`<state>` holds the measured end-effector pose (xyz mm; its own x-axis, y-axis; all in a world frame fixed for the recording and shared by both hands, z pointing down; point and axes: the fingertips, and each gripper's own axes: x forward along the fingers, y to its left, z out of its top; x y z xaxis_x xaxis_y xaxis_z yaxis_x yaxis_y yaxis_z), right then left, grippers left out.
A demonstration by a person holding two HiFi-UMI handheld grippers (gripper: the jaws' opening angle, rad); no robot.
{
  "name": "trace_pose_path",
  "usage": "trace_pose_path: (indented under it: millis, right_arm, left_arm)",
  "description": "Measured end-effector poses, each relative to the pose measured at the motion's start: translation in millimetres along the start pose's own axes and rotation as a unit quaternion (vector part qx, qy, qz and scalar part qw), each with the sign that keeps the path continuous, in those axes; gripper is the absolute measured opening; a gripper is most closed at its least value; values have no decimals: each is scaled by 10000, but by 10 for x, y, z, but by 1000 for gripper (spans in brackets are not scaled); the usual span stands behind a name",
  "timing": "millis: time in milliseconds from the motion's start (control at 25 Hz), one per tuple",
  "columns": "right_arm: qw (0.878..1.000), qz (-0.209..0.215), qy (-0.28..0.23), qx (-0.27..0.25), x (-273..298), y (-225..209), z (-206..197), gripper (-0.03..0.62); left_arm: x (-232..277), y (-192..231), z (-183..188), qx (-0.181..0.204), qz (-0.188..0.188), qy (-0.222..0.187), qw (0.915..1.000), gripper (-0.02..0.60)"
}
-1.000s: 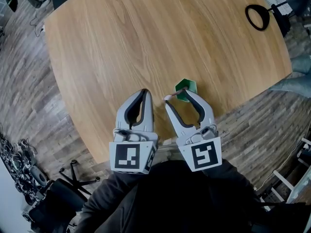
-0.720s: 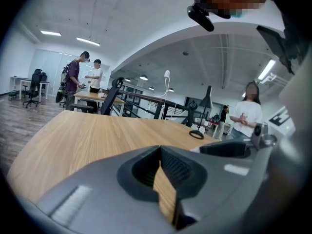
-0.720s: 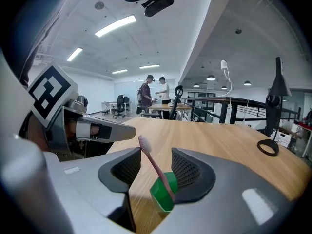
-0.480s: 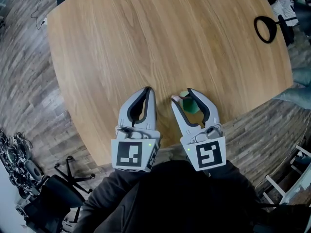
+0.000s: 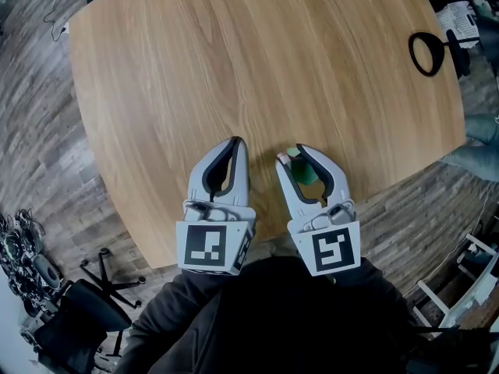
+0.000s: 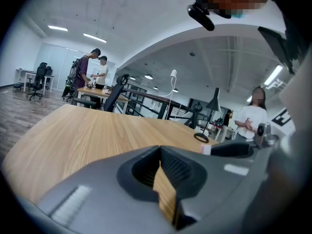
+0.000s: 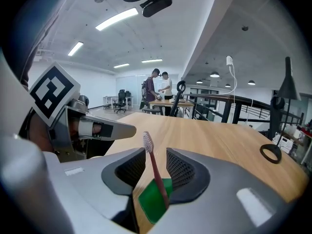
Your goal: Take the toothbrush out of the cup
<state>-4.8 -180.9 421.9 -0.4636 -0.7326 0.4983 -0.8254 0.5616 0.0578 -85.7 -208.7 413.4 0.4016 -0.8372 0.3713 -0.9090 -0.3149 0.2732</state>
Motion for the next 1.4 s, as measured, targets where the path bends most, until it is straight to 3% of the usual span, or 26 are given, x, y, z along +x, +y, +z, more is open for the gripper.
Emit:
trace_pose_path:
  millis: [520, 1400]
  right_arm:
    - [9998, -198, 7, 97, 12, -174, 0, 29]
    - [9993, -266, -178, 211, -34, -208, 58, 26]
  left_arm:
    - [79, -36, 40, 30, -23, -4, 10000, 8]
    - [25, -55, 79, 102, 1, -22, 9999, 8]
